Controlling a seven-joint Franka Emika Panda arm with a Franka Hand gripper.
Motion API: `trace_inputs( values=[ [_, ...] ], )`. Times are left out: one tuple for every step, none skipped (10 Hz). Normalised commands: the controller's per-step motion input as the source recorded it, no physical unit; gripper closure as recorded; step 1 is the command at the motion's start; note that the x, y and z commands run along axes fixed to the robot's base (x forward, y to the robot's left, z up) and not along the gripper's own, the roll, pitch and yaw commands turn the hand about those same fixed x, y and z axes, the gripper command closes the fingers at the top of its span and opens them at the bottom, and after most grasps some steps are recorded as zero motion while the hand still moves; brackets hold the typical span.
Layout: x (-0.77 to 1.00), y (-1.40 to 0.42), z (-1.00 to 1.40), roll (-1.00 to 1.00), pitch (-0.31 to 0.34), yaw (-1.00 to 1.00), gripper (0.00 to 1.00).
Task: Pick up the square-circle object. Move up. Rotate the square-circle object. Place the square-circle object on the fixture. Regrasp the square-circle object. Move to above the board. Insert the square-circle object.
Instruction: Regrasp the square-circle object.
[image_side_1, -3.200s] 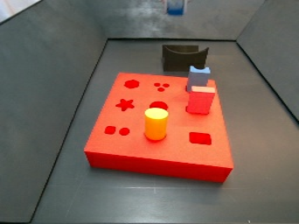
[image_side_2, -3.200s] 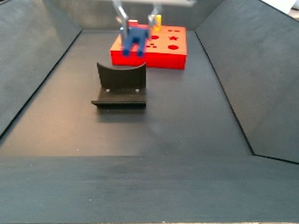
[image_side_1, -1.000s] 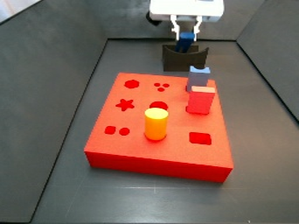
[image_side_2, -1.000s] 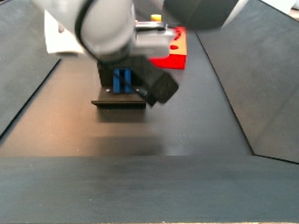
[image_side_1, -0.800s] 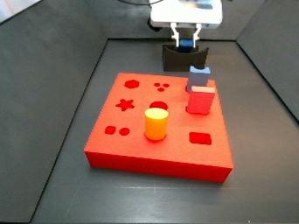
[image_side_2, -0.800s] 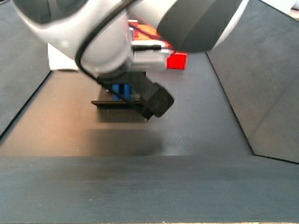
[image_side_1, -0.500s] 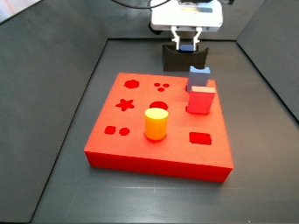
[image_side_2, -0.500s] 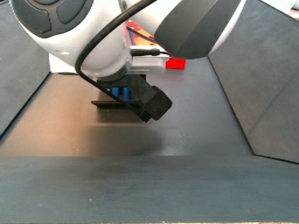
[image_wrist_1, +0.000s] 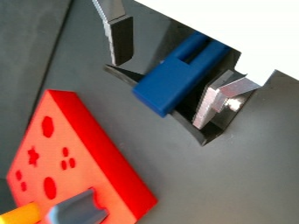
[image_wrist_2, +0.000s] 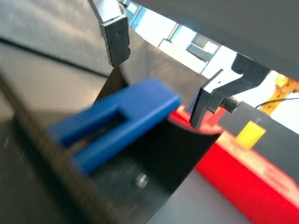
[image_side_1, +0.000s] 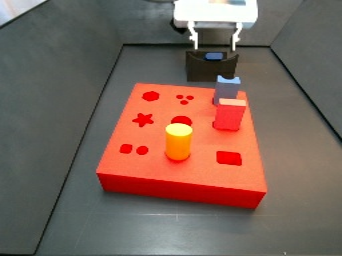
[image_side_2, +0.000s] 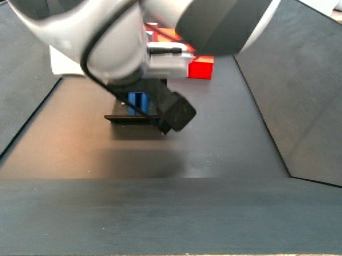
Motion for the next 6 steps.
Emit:
trace_inputs(
  values=[
    [-0.03, 0.0, 1.0, 0.04, 0.007, 0.03, 0.0],
    [-0.04, 0.0, 1.0, 0.05, 0.029, 0.04, 0.0],
    [-0.03, 0.0, 0.87, 0.05, 0.053, 0.03, 0.0],
    [-0.03, 0.0, 0.75, 0.05, 0.063, 0.02, 0.0],
    [-0.03, 0.0, 0.45, 0.04, 0.081, 0.0, 0.0],
    [-0.03, 0.01, 0.33, 0.04, 0.087, -0.01, 0.0]
  ],
)
